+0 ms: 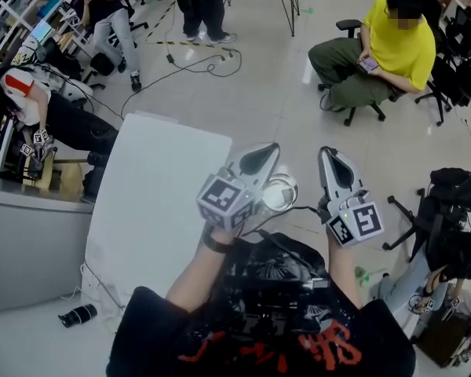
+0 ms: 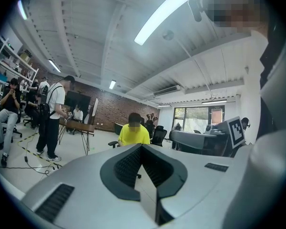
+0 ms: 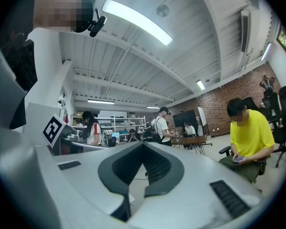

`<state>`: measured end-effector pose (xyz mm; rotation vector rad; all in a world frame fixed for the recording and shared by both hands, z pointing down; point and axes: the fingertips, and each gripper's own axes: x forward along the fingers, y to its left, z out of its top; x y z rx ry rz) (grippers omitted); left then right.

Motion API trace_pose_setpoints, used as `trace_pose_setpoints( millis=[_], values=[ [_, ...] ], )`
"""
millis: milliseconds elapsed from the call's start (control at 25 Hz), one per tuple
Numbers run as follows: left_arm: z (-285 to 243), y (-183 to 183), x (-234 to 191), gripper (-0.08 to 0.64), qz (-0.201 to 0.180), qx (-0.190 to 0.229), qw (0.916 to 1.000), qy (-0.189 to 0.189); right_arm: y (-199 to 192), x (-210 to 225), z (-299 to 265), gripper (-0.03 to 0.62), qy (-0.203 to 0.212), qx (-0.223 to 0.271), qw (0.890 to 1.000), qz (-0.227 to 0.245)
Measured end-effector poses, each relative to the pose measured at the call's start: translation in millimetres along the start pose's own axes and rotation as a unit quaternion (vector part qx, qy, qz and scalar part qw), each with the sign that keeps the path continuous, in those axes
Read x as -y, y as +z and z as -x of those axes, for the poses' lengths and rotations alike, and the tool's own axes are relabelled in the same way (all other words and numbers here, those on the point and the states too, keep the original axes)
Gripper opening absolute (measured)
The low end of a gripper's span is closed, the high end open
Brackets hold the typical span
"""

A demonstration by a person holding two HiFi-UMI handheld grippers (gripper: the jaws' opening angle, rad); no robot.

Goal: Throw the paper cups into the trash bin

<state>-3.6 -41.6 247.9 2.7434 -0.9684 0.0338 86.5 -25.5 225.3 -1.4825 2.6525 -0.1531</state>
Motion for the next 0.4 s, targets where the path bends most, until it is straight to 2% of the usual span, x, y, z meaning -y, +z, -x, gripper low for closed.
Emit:
trace_pose_setpoints(
  millis=[400],
  values=[
    [0,-15,0,0.003,0.013,-0.015,0.9998,0.003,-11,2,3,0.005,0.0,-0.007,1.0,-0.011]
  ],
)
